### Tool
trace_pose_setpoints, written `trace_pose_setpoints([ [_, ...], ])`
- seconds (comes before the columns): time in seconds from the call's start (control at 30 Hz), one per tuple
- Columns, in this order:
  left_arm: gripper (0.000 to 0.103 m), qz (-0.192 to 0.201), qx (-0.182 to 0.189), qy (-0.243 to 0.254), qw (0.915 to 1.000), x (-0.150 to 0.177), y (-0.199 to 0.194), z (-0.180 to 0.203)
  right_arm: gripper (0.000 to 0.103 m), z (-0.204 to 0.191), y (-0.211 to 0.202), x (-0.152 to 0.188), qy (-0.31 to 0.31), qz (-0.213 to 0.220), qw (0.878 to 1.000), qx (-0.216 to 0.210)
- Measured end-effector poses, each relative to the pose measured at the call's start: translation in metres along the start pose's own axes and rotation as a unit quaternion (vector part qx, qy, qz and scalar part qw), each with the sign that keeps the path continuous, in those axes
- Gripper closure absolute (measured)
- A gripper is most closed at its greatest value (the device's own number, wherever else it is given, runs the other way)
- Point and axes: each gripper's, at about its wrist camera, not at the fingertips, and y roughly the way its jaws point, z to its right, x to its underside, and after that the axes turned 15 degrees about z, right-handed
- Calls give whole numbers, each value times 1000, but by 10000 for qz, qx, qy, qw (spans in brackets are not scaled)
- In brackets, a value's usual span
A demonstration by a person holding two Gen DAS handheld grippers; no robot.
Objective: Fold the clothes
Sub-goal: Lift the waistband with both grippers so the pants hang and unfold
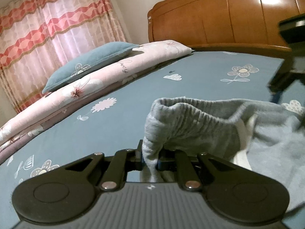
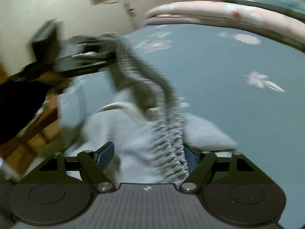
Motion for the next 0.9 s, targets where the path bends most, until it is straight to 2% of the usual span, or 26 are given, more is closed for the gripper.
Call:
trace_pose_setpoints([
  [0.1, 92, 15, 2, -79, 10000, -2, 11, 1, 22, -15, -3, 1, -267, -174, 9995, 27],
  [0.23, 93, 32, -14, -89, 10000, -8, 21, 6, 39, -35, -7, 3, -592, -385, 9975, 68],
  [0.27, 93, 27, -17, -88, 10000, -9, 22, 7, 42, -33, -9, -1, -487, -326, 9982, 97],
  [0.33, 93, 11, -22, -94, 10000, -11, 24, 8, 64, -26, -15, -6, -72, -179, 9998, 99],
  [0.37, 93, -9, -25, -117, 9999, -11, 25, 8, 69, -22, -18, -6, 104, -138, 9998, 134],
  [0.4, 93, -34, -24, -142, 9999, -11, 26, 7, 80, -20, -18, -5, 196, -151, 9995, 216],
  [0.53, 93, -102, -86, -118, 9998, -17, 32, 12, 86, -28, -21, 0, 148, -245, 9984, 486],
  [0.7, 93, -121, -160, 180, 9996, -39, 48, 28, 87, -49, -39, -7, -73, -6, 9962, 870],
  [0.9, 94, 181, 97, 328, 9993, -80, 82, 57, 87, -52, -91, -13, -16, 230, 9908, 1336],
])
